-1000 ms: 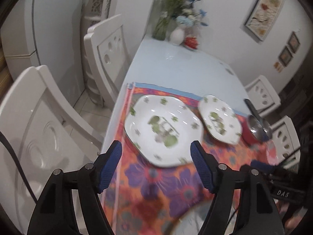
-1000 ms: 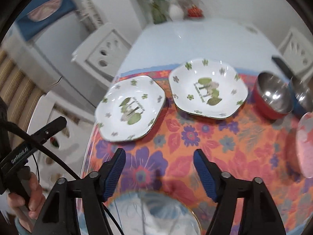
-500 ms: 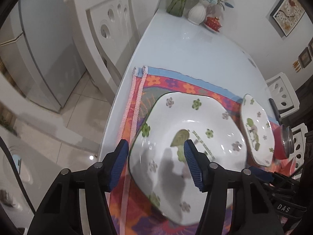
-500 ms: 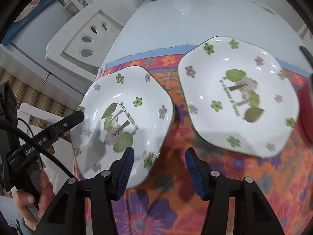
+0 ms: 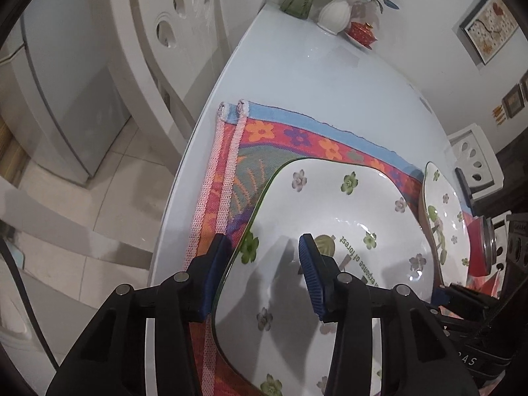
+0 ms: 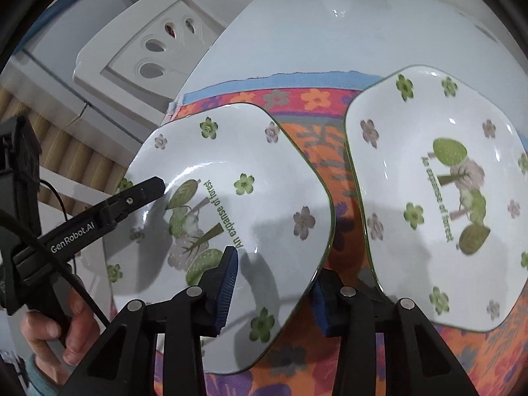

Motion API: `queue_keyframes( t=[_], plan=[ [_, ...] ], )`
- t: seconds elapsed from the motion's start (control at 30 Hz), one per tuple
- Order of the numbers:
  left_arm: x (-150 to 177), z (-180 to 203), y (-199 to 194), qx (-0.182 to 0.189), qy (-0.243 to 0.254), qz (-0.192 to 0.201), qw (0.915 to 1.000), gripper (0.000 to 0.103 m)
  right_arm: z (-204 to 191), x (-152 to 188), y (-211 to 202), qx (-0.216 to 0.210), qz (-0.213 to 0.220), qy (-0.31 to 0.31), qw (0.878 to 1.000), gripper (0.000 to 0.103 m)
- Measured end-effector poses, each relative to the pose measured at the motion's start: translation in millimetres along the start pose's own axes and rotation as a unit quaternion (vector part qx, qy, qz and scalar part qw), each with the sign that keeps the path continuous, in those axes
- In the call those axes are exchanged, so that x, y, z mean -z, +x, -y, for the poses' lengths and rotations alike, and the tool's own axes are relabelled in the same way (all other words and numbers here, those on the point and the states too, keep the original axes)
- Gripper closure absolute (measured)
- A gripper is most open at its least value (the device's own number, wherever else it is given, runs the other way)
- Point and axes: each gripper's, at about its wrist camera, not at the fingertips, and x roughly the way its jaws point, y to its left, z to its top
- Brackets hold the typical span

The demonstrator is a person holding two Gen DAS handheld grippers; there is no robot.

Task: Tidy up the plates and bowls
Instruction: 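Grasp the larger white tree-print hexagonal plate with both tools, then carry the white hexagonal plate over the blue-leaf plate and lower it on top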

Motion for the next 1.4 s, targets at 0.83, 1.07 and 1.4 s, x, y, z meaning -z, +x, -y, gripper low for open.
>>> queue_keyframes(
  t=[0.83,1.07,1.4],
  plan=[
    [57,37,-87,-0.005,0.052,0.056,0.9970,0.061,-18,46,-74,-0.008,0.040,-0.056,0.998,0.063],
    [89,60,-136,0.013,0.072,0.085,0.9938,0.061,-27,85,-129,-0.001,0.072,-0.072,0.995,0.063],
    [154,89,-170,0.043,0.090,0.073,0.9923,0.061,-9,172,-165,0.007,0.059,-0.038,0.998,0.063]
  ],
)
